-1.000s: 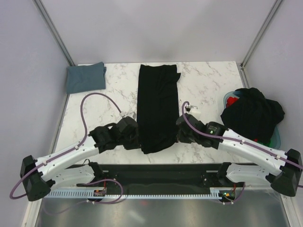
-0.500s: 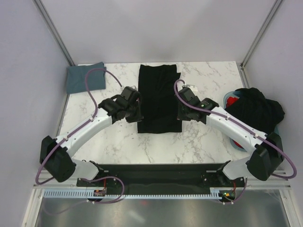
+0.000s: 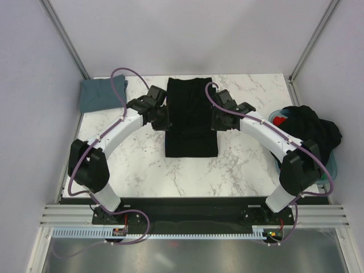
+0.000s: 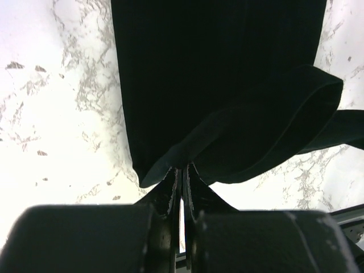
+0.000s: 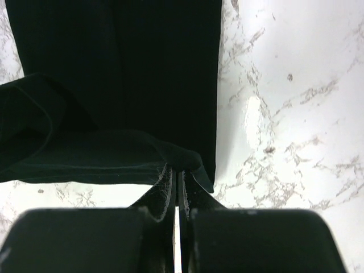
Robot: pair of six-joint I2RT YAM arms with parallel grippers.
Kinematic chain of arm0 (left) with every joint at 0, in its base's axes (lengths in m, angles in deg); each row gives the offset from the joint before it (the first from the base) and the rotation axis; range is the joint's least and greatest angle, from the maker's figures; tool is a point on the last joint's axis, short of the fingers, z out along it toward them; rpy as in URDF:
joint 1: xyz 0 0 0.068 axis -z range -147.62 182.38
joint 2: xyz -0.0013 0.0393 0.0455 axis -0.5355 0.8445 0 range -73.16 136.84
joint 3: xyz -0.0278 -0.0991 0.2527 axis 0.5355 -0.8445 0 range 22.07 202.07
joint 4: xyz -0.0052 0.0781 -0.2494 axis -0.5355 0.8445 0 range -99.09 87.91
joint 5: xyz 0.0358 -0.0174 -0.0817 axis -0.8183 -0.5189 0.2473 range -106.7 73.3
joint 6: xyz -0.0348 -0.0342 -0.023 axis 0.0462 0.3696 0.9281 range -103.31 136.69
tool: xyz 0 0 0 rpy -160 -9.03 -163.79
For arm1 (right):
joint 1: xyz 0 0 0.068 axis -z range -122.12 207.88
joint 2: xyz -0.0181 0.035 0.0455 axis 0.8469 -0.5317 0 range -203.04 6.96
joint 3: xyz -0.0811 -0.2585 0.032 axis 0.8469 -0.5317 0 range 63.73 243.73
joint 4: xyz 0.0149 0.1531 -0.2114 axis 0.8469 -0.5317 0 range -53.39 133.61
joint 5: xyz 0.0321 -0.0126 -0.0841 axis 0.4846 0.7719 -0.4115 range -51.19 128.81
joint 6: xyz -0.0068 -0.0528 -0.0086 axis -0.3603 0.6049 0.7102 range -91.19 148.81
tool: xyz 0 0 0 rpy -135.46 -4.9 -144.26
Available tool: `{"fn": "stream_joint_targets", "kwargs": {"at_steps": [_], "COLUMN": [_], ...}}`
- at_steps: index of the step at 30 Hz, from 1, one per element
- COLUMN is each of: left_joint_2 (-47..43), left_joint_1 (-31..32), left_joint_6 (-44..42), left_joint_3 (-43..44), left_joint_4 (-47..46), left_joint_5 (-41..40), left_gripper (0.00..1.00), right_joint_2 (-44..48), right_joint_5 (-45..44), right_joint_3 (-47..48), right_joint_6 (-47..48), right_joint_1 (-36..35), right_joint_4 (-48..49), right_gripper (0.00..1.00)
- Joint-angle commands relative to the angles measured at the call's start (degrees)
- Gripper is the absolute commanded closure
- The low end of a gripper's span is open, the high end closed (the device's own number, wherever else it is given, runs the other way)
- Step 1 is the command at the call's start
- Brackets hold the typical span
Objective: Fold and stack the t-shirts
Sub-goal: Fold the tshirt
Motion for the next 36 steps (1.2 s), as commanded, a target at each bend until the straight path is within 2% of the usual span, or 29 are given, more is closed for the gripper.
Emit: {"fn": "stream_joint_targets", "kwargs": {"at_steps": [1,15,17,19,20,21,22,23,24,25,26,28,29,30,32,33,34,36], "left_joint_2": [3.2,16.1,18.4,24.0,26.1,28.7,33.6,36.8,39.2,43.1,43.8,41.7,40.3,38.6,33.9,32.3,30.5,24.1], "left_joint_1": [-1.5,-6.1,-6.8,-8.8,-9.7,-11.4,-12.4,-13.3,-15.1,-15.9,-16.6,-18.2,-18.5,-18.5,-18.4,-18.3,-18.2,-17.1], "left_joint_6": [-4.9,-7.1,-7.6,-8.0,-8.0,-8.5,-8.6,-8.4,-7.8,-7.8,-7.7,-6.8,-7.1,-7.6,-7.8,-8.0,-8.1,-8.2], "left_joint_3": [3.8,12.7,15.7,19.9,26.3,30.3,39.8,45.5,51.1,60.0,62.7,62.3,60.6,58.4,50.3,47.5,41.0,33.4], "left_joint_4": [-0.3,0.6,1.0,4.2,5.9,7.7,11.6,15.1,17.9,21.5,22.4,22.0,21.4,20.7,18.4,17.8,17.0,12.1], "left_joint_5": [1.8,5.0,5.9,7.7,8.8,10.3,13.2,14.1,15.1,18.3,20.1,21.6,21.0,20.3,20.6,20.4,20.0,19.0], "left_gripper": [0.98,0.98,0.89,0.77,0.73,0.69,0.61,0.59,0.56,0.49,0.47,0.44,0.44,0.44,0.44,0.44,0.44,0.44], "right_joint_2": [-2.6,-14.9,-17.0,-21.5,-23.7,-28.6,-31.6,-34.2,-38.7,-40.3,-40.6,-37.5,-32.5,-29.7,-22.2,-19.9,-17.8,-12.3], "right_joint_5": [2.4,7.2,8.3,10.9,11.6,11.8,14.2,15.6,16.2,16.3,16.7,16.9,17.6,18.1,18.8,19.3,19.4,19.9], "right_joint_3": [4.4,14.1,16.1,21.4,24.4,32.7,37.5,42.3,52.0,56.0,58.5,55.0,51.1,42.0,32.9,24.5,20.6,10.8], "right_joint_6": [3.1,6.1,6.1,6.6,6.7,6.7,6.8,7.1,7.1,6.9,6.8,6.7,6.2,6.0,4.9,4.6,4.0,3.1], "right_joint_1": [1.8,6.3,7.2,9.0,9.8,10.6,12.1,12.9,13.4,14.1,14.4,14.5,14.4,14.5,14.5,14.4,14.1,12.9], "right_joint_4": [1.7,2.3,2.0,1.4,0.2,-1.8,-6.2,-8.1,-10.7,-15.2,-16.2,-14.1,-12.1,-9.8,-3.9,-2.1,0.9,5.6], "right_gripper": [1.00,1.00,1.00,0.93,0.86,0.59,0.46,0.38,0.28,0.27,0.26,0.25,0.25,0.25,0.25,0.25,0.25,0.26]}}
